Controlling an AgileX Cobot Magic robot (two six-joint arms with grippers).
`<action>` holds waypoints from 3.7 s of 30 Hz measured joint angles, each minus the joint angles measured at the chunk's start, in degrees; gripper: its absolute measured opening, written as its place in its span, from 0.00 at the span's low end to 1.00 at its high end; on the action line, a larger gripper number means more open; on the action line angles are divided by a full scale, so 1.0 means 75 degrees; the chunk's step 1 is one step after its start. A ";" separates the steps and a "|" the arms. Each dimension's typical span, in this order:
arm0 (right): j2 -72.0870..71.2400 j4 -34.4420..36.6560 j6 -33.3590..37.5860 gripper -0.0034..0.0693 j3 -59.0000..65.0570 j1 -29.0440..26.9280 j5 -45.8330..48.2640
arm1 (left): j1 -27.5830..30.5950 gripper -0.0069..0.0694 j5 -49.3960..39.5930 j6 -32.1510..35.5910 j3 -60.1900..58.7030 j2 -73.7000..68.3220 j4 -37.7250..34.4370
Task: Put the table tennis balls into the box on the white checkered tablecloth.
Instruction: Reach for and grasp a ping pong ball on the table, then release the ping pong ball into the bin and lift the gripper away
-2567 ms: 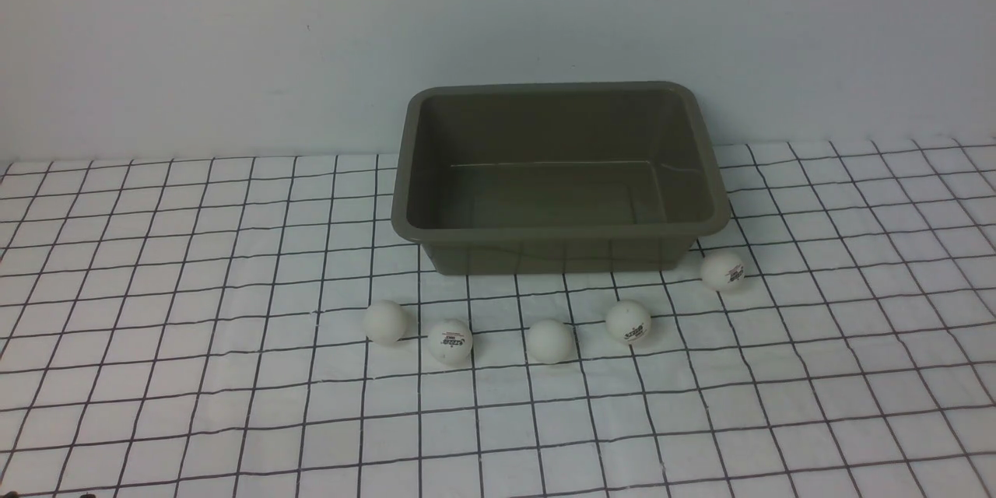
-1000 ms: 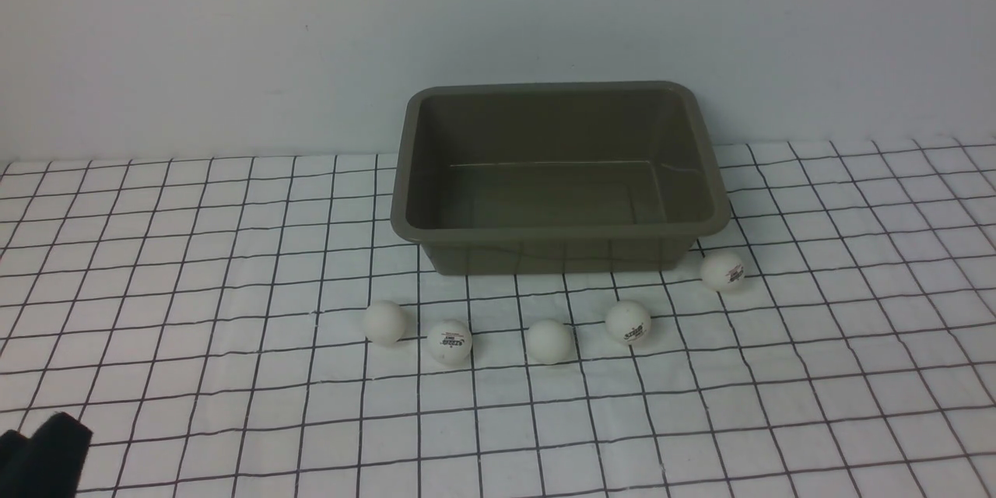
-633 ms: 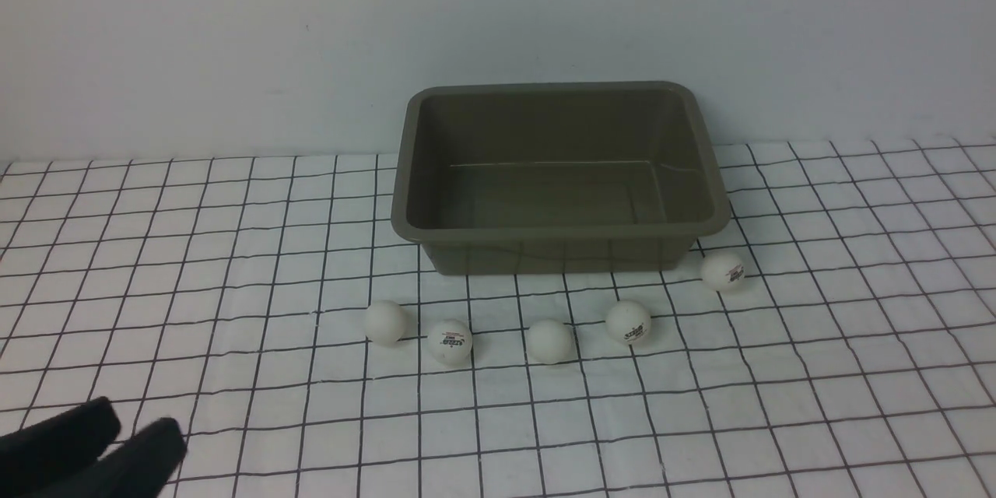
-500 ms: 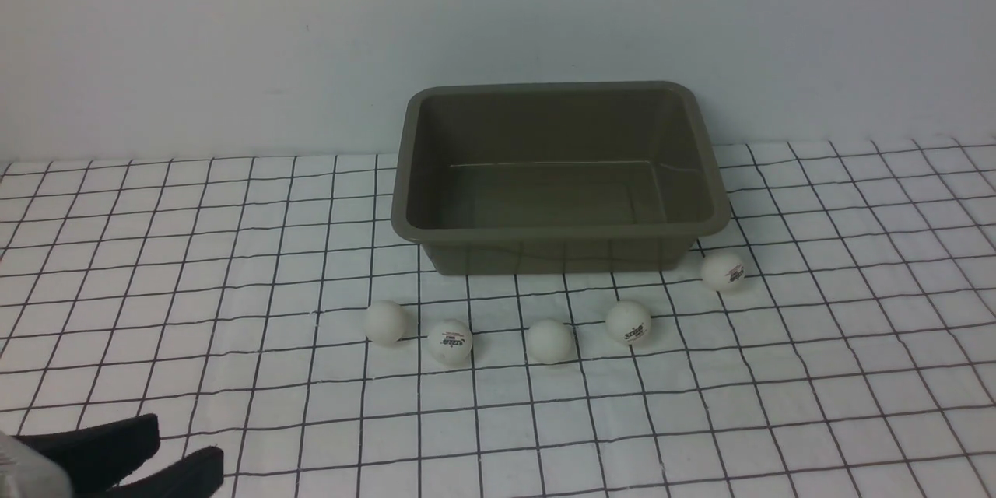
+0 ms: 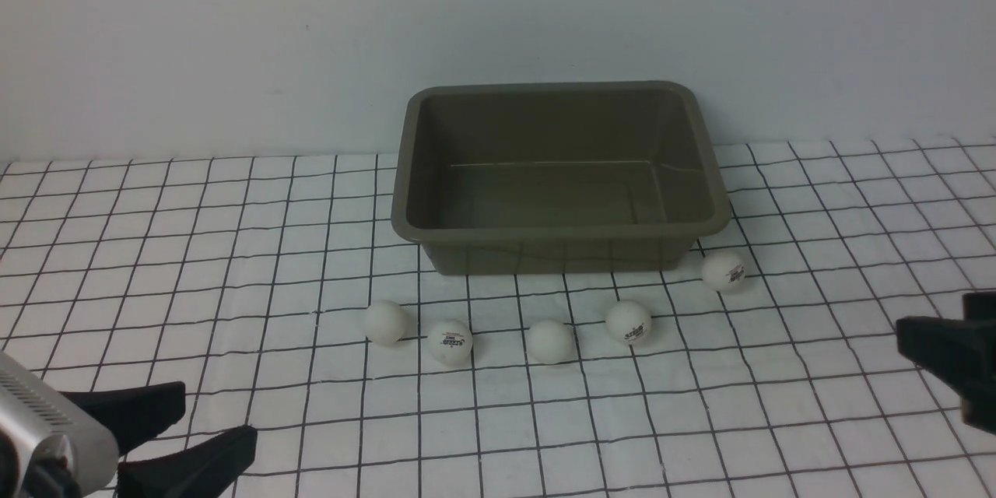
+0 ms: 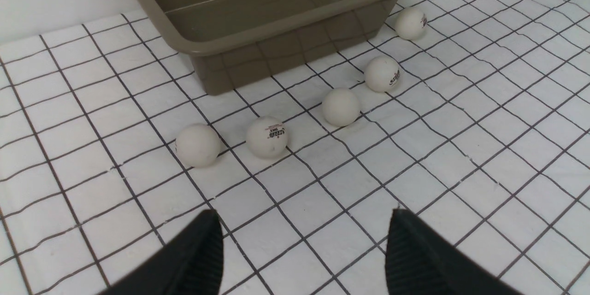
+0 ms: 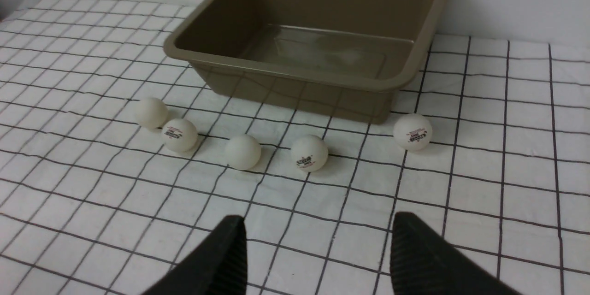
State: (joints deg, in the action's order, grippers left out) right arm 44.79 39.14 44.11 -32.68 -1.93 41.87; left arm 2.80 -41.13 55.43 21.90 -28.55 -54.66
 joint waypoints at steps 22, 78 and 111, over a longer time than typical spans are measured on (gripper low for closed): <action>0.6293 0.0650 0.1775 0.61 -0.3987 0.0000 0.0207 | 0.0000 0.65 0.0000 0.0251 0.0000 0.0000 0.0203; 0.9435 0.1759 0.4267 0.55 -0.4942 0.0745 -0.1127 | 0.0000 0.65 -0.0096 0.0381 0.0000 0.0000 0.0209; 0.9211 0.2760 0.3844 0.71 -0.6780 0.1415 -0.0391 | 0.0000 0.65 -0.0125 0.0383 0.0000 -0.0001 0.0209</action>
State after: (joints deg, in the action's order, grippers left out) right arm 113.87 59.85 72.94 -83.53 8.68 38.94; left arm 2.80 -42.07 58.30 21.90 -28.56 -53.09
